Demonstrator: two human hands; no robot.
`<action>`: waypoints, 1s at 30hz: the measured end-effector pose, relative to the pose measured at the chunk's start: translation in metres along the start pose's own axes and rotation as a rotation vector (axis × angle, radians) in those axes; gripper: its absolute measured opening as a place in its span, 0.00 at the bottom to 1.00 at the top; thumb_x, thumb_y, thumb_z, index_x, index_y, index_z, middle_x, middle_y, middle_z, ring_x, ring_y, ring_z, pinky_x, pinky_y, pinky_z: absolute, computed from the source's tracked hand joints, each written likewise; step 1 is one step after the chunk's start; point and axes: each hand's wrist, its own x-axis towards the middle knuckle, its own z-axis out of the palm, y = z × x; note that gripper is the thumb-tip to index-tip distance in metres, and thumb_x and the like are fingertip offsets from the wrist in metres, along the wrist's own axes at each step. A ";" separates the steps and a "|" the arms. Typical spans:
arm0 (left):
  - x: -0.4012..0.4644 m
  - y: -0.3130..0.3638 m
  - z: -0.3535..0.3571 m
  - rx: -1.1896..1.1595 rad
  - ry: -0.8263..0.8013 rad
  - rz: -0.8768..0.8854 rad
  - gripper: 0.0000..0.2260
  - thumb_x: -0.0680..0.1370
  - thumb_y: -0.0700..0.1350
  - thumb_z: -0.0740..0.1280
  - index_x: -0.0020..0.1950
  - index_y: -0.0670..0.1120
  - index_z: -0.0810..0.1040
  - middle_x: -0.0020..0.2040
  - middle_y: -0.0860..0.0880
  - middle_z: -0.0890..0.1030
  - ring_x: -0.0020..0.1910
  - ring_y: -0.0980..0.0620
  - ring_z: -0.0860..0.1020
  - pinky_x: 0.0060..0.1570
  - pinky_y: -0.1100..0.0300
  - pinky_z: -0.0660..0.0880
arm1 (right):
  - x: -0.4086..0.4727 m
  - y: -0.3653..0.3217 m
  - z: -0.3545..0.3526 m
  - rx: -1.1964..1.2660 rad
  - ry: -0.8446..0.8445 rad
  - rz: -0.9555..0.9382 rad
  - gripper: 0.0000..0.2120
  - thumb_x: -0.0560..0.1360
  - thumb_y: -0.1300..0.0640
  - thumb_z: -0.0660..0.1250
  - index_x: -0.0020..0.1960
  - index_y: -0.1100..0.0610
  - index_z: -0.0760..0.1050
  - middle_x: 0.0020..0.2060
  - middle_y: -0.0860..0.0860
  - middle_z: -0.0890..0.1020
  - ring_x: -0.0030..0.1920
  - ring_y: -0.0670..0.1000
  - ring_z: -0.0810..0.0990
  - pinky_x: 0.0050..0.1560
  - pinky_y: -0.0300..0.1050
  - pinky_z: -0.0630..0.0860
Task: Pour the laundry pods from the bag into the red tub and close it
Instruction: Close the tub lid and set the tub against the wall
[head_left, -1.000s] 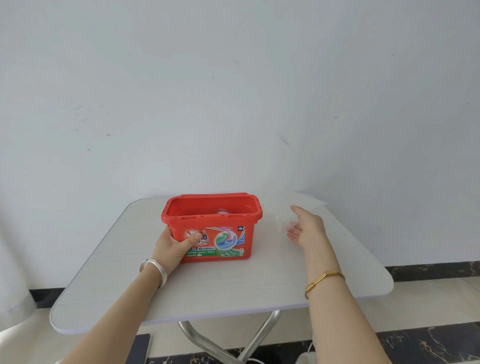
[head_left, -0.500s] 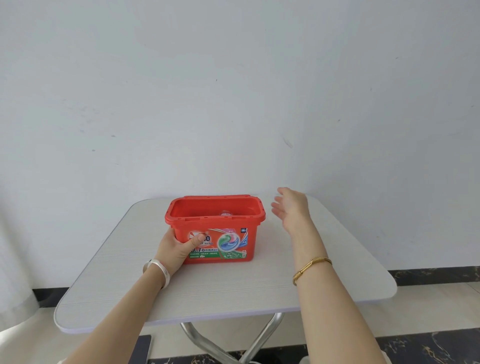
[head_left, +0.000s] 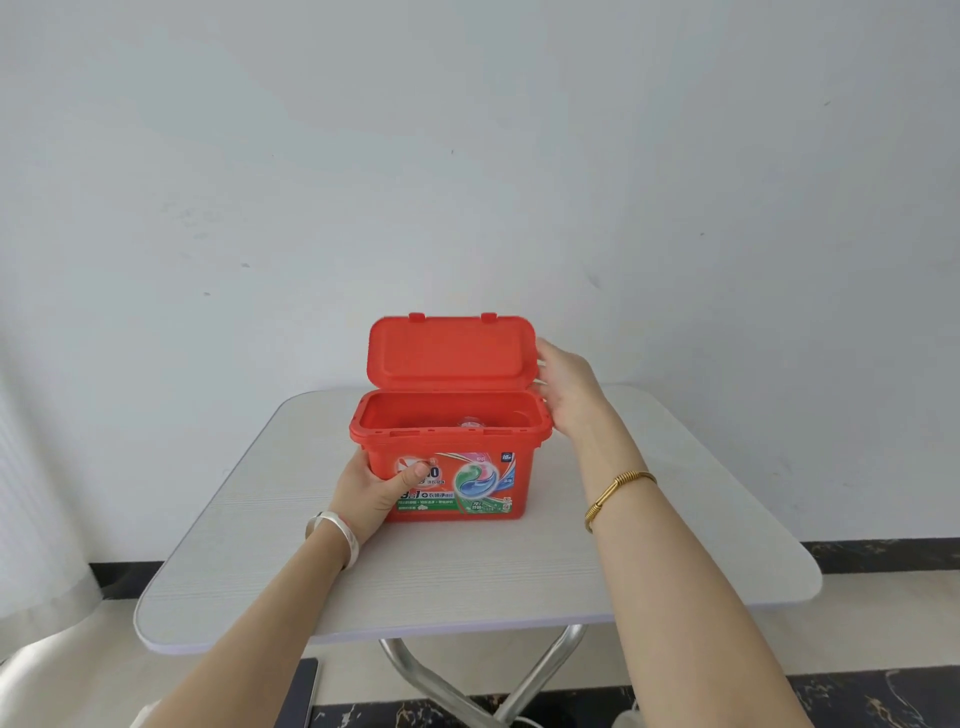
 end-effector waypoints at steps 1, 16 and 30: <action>0.000 0.000 0.000 0.001 0.002 0.003 0.42 0.48 0.68 0.74 0.55 0.46 0.77 0.44 0.55 0.84 0.40 0.63 0.82 0.41 0.70 0.77 | -0.001 -0.001 -0.001 -0.005 -0.012 -0.024 0.11 0.77 0.48 0.59 0.48 0.55 0.74 0.36 0.52 0.77 0.32 0.50 0.73 0.31 0.43 0.67; -0.005 0.008 0.000 0.053 0.010 -0.026 0.39 0.55 0.60 0.74 0.60 0.42 0.74 0.49 0.49 0.83 0.49 0.52 0.81 0.53 0.57 0.76 | -0.022 0.017 -0.026 0.097 -0.217 -0.200 0.11 0.74 0.68 0.57 0.40 0.58 0.75 0.40 0.53 0.81 0.38 0.49 0.77 0.36 0.38 0.71; -0.007 0.012 0.001 0.070 0.004 -0.019 0.46 0.51 0.68 0.74 0.61 0.42 0.74 0.52 0.46 0.83 0.53 0.48 0.81 0.57 0.54 0.76 | -0.034 0.023 -0.025 -0.411 -0.304 -0.230 0.17 0.72 0.54 0.70 0.59 0.55 0.74 0.51 0.54 0.81 0.46 0.51 0.81 0.45 0.40 0.76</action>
